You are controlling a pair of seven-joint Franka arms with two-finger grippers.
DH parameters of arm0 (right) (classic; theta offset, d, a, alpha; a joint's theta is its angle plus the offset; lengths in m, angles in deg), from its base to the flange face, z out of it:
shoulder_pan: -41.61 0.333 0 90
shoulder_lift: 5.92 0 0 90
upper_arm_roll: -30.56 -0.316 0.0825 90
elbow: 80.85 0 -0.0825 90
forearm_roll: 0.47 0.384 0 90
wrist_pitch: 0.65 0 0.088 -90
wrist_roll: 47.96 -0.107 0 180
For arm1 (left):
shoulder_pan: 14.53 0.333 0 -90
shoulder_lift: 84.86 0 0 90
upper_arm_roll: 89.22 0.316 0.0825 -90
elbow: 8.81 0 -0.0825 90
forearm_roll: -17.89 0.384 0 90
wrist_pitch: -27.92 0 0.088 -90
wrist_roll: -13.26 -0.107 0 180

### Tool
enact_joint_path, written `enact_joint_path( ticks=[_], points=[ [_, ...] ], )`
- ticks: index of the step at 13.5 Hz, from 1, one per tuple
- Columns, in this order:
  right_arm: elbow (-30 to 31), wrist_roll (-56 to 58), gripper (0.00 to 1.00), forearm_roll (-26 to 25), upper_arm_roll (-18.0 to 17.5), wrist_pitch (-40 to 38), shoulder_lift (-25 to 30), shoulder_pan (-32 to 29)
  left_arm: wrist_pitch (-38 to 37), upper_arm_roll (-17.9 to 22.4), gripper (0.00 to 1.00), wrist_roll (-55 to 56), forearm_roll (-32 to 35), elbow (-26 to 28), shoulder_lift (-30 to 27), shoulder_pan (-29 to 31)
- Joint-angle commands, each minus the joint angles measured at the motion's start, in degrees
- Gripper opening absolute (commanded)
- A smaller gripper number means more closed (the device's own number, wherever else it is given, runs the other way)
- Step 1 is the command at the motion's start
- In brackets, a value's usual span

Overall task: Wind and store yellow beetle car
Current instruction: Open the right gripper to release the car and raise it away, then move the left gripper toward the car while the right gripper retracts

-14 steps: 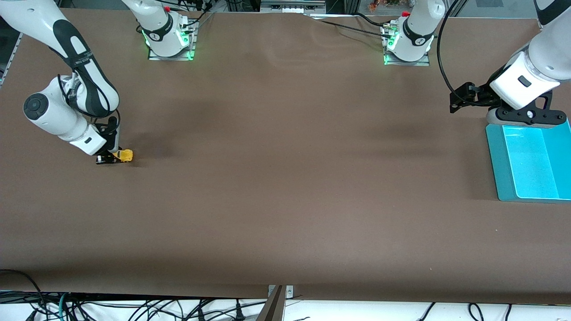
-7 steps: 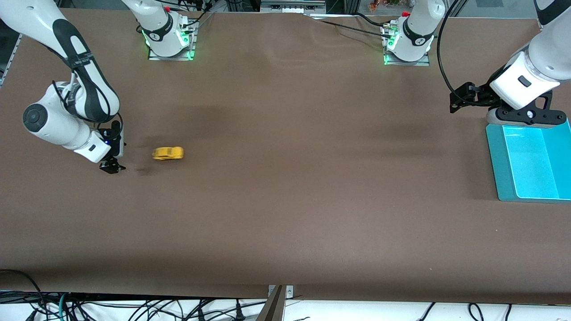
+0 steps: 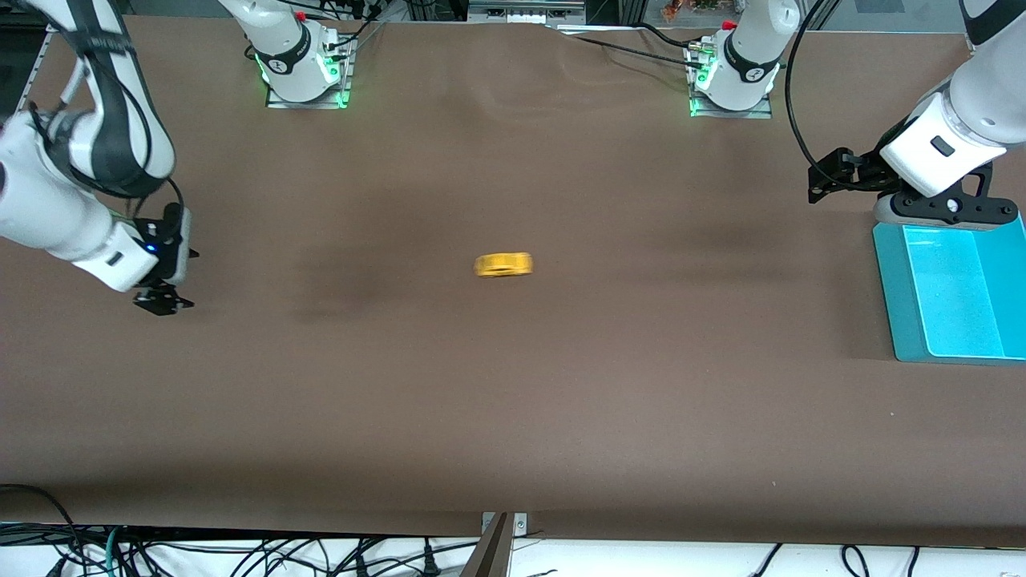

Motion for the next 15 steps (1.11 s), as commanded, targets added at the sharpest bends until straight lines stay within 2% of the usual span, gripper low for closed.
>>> enact_joint_path(
  ticks=[1,7,15],
  points=[
    [-2.9,-5.3,1.0,-0.5,-0.8,-6.3,4.3,-0.7,-1.4,-0.1,1.0,-1.2,-0.7,-1.7,0.7,0.5],
    [-6.1,-24.2,1.0,-0.1,-0.7,-17.0,13.6,-0.7,-1.4,-0.1,1.0,-1.2,-0.7,-1.7,0.7,0.5],
    [-13.6,-49.2,1.0,0.3,-0.6,-28.6,15.4,-0.7,-1.4,0.1,1.0,-1.2,-0.7,-1.2,0.8,0.6]
  ],
)
